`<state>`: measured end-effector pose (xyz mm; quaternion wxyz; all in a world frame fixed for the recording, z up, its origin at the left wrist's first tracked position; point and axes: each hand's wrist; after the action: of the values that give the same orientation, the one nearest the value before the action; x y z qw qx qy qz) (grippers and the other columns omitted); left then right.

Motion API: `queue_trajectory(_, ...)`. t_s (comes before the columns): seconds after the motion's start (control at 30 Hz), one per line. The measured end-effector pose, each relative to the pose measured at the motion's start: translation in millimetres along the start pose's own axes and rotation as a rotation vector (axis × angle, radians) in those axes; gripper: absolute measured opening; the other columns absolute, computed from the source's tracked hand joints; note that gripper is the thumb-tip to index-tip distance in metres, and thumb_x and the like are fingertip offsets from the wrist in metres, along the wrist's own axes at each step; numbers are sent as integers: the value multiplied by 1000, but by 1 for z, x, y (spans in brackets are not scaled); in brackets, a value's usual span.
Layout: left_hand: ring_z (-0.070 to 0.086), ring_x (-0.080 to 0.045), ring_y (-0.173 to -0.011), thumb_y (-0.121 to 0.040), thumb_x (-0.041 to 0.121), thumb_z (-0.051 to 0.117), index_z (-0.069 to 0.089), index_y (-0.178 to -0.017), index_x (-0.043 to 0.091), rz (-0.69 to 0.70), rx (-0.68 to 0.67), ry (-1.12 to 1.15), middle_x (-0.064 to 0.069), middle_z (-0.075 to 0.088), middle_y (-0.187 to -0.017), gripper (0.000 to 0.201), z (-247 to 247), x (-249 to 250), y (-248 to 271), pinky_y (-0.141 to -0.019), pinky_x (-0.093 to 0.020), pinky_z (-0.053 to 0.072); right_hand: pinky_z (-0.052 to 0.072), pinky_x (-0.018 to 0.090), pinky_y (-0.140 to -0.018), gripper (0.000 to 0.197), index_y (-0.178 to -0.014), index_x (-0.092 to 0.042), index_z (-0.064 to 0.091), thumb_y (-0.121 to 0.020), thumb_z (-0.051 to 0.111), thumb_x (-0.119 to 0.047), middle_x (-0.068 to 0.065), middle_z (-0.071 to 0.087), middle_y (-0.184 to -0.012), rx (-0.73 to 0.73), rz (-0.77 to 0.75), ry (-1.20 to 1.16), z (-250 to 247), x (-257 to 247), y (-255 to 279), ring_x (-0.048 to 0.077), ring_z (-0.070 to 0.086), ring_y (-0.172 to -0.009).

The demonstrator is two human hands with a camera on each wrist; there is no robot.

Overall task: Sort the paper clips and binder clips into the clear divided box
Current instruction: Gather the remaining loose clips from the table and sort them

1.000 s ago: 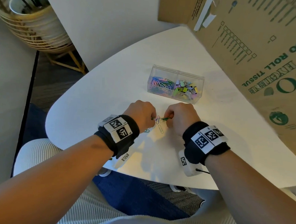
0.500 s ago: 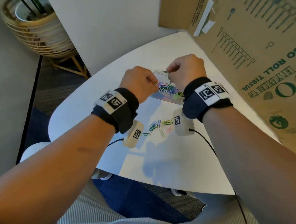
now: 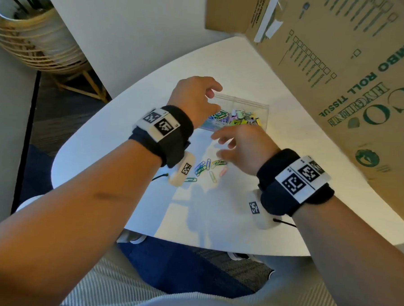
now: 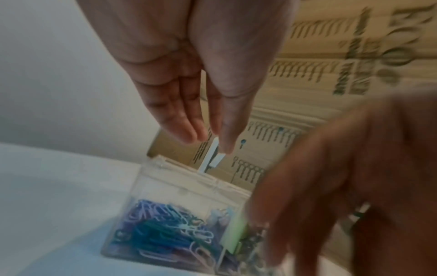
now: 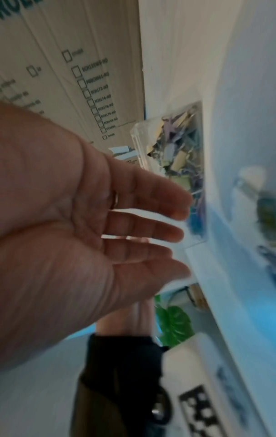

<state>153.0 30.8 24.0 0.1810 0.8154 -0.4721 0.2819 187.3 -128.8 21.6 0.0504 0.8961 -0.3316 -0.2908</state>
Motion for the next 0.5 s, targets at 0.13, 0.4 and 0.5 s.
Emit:
queue_trajectory(0.13,57,-7,-74,-79,26,74,66,-104,29,48,-164,-69,12,62,-87,27,-8,-17,45,-76,-21,45,36,38,-107,93,-148,-35,27,-72,79,-46,2,34,-148,-244,63,222,20,9,12,26,39,-131)
queue_trajectory(0.4,54,-23,-104,-74,28,78,49,-135,23,32,-590,-381,-4,45,-119,68,23,-46,80,-87,-30,44,43,35,-93,55,-130,-32,57,-78,75,-27,8,51,-120,-195,-4,271,44,10,-4,32,50,-111)
queue_trajectory(0.5,54,-24,-107,-82,29,71,54,-131,24,77,-562,-417,-5,52,-118,51,28,-39,76,-86,-29,41,36,25,-78,32,-117,-26,68,-86,65,-16,7,61,-113,-130,-13,259,46,12,-11,30,58,-103)
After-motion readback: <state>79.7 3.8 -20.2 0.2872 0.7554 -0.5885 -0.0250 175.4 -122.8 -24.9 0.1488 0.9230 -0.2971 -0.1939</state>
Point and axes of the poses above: each hand's wrist, its own y-axis away from the middle knuckle, its own z-axis out of the palm, x = y × z
